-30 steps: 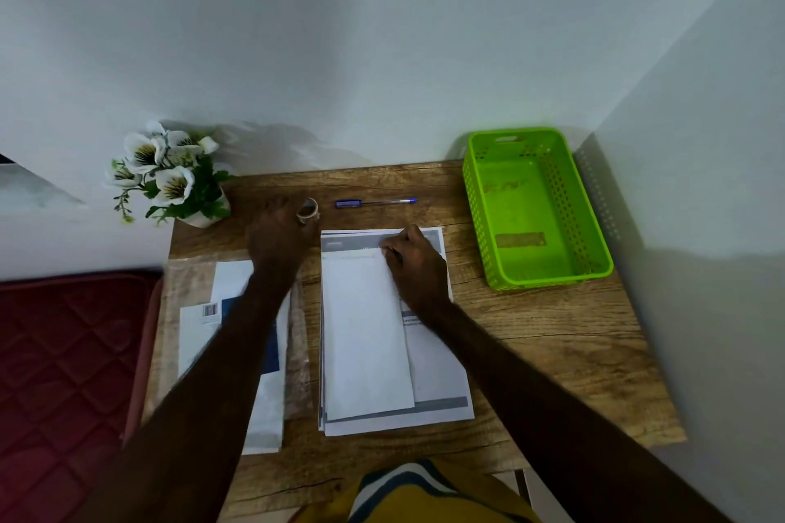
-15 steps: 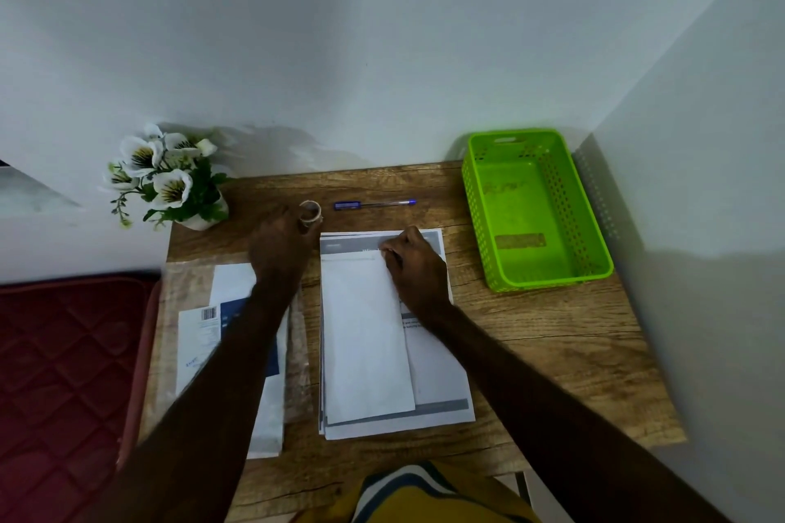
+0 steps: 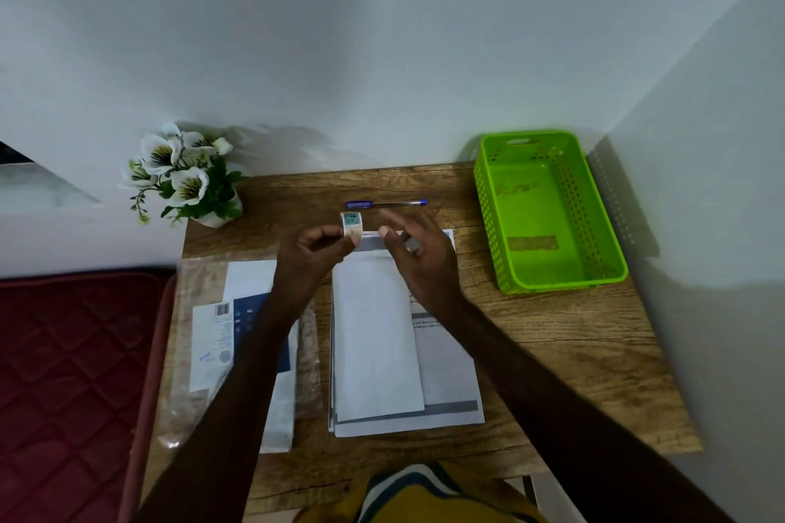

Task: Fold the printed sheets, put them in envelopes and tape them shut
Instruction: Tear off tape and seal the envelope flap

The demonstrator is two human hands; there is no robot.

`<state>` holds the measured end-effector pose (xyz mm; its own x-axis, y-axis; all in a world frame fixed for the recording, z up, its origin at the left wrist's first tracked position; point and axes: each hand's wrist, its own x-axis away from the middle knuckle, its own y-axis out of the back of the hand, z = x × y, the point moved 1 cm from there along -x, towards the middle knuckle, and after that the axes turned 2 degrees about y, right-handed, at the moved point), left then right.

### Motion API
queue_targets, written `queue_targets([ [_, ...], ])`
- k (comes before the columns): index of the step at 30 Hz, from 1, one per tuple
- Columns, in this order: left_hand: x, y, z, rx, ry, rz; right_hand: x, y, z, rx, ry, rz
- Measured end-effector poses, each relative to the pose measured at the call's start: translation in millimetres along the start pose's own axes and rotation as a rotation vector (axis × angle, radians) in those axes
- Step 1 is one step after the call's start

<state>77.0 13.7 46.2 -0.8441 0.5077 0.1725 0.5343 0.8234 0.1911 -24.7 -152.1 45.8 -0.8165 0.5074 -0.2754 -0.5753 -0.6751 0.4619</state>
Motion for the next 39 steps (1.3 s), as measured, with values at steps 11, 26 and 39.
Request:
queue_targets([
  [11, 25.7, -8.0, -6.9, 0.158, 0.063, 0.053, 10.3, 13.0, 14.9, -0.204, 0.128, 0.121],
  [26, 44.5, -18.5, 1.5, 0.196, 0.086, -0.074, 28.5, 7.8, 17.8, -0.018, 0.219, 0.037],
  [39, 47.7, -10.8, -5.0, 0.089, 0.062, -0.074, 28.0, 4.6, 27.2, -0.014, 0.25, 0.011],
])
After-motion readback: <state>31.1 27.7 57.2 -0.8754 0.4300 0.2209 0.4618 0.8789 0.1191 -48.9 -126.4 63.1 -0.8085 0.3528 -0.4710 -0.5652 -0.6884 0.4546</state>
